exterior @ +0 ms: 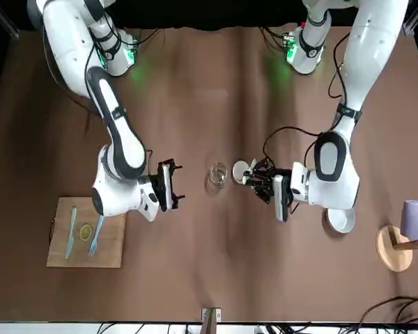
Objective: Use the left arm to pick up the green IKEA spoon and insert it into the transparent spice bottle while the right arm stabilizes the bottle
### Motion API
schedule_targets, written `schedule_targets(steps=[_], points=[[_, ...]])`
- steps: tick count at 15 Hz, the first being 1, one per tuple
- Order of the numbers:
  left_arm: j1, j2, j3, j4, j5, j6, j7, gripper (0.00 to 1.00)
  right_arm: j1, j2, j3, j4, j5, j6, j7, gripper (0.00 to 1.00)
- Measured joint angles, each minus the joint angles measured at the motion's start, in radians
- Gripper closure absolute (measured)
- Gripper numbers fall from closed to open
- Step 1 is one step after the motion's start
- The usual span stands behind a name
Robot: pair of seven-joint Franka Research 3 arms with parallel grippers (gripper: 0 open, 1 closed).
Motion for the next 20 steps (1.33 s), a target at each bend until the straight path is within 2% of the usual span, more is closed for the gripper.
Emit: schedule_targets(steps=[3,5,6,9,13,16,20], points=[[-0.005,0.059,-0.002,0.008,-0.109,-0.015,0.24,0.76,0.015,0.102,0.0,-0.005,0.209,0.019,-0.353,0.0],[-0.011,0.091,-0.004,0.022,-0.176,-0.031,0.387,0.76,0.025,0.146,0.001,-0.007,0.275,0.033,-0.439,0.0],[-0.015,0.108,-0.014,0.035,-0.24,-0.064,0.511,0.76,0.031,0.165,0.001,-0.014,0.315,0.071,-0.47,0.0],[-0.019,0.118,-0.025,0.037,-0.307,-0.109,0.667,0.76,0.056,0.171,0.002,-0.043,0.426,0.113,-0.514,0.0],[-0.015,0.153,-0.025,0.036,-0.336,-0.214,0.85,0.76,0.095,0.195,0.003,-0.054,0.488,0.131,-0.529,0.0],[-0.018,0.199,-0.026,0.035,-0.35,-0.27,0.905,0.76,0.114,0.215,0.003,-0.054,0.515,0.151,-0.531,0.0],[-0.022,0.228,-0.027,0.037,-0.36,-0.274,0.924,0.76,0.136,0.232,0.003,-0.054,0.541,0.156,-0.533,0.0]])
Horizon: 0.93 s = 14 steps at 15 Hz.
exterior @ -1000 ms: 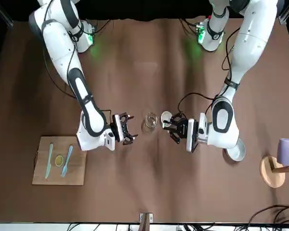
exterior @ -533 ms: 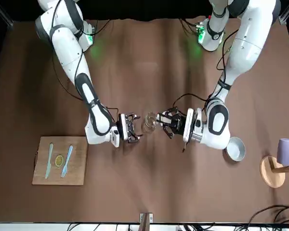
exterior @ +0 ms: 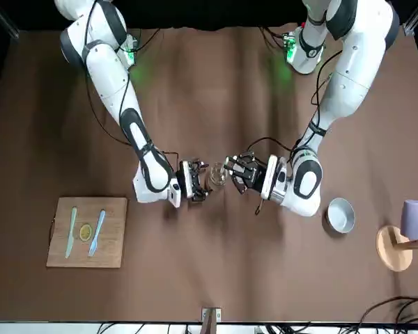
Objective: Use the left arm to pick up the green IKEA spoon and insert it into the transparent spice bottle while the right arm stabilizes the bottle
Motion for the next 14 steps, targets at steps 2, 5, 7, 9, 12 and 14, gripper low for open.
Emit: schedule_targets(steps=[2,5,7,9,12,14], points=[[-0.005,0.005,0.0,0.001,0.0,0.0,0.0,0.76,0.007,0.001,0.0,0.0,0.017,0.0,0.0,0.0],[-0.013,0.021,0.0,0.001,0.0,0.005,0.003,0.76,0.026,0.006,0.0,0.0,0.041,0.001,0.0,0.0],[-0.019,0.037,0.0,0.002,0.0,0.015,0.031,0.76,0.036,0.007,0.0,0.0,0.058,0.002,0.0,0.0],[-0.023,0.054,0.0,0.002,0.0,0.026,0.051,0.76,0.043,0.01,0.0,0.0,0.076,0.002,0.0,0.0],[-0.023,0.068,0.001,0.004,0.0,0.032,0.06,0.76,0.044,0.012,0.0,0.0,0.084,0.002,0.0,0.0],[-0.023,0.072,0.002,0.005,0.0,0.038,0.066,0.76,0.045,0.013,0.0,0.0,0.088,0.002,0.0,0.0]])
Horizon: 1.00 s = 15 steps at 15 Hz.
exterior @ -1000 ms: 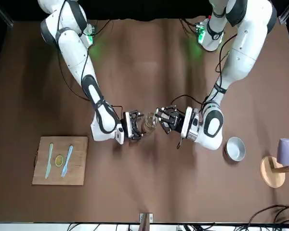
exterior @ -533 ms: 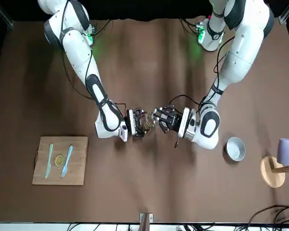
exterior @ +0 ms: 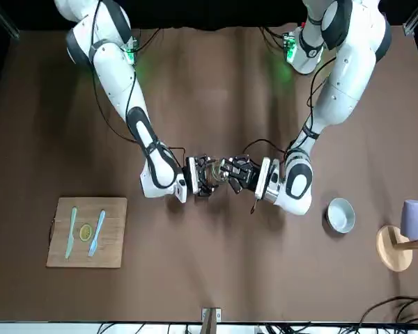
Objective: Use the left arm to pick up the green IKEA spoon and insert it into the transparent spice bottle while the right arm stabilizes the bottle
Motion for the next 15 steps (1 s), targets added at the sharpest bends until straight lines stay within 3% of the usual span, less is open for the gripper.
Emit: schedule_targets(steps=[15], points=[[-0.011,0.059,0.008,0.02,0.005,0.048,0.032,0.76,0.0,0.001,0.0,0.0,0.005,0.0,0.0,0.0]])
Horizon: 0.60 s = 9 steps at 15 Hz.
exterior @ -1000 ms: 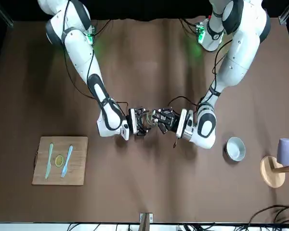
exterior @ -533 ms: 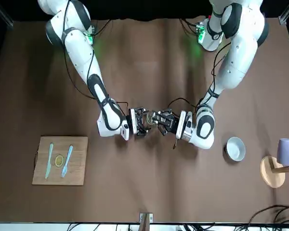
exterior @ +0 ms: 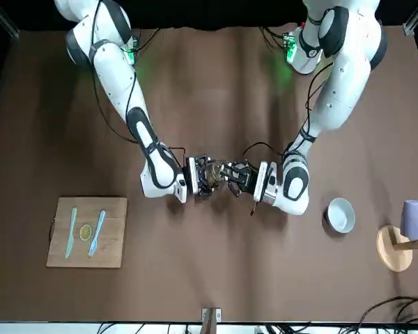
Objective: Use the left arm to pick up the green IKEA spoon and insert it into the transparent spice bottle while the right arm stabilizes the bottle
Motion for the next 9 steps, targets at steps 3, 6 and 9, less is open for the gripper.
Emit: schedule_targets(steps=[3,6,9], points=[[-0.006,0.006,0.007,0.003,0.007,0.007,0.007,0.76,0.0,0.0,0.0,0.0,0.0,0.0,0.0,0.0],[-0.009,0.006,0.008,0.006,0.007,0.01,0.007,0.76,0.0,0.0,0.0,0.0,0.0,0.0,0.0,0.0],[-0.011,0.006,0.011,0.007,0.022,0.023,0.007,0.62,0.0,0.0,0.0,0.0,0.0,0.0,0.0,0.0]])
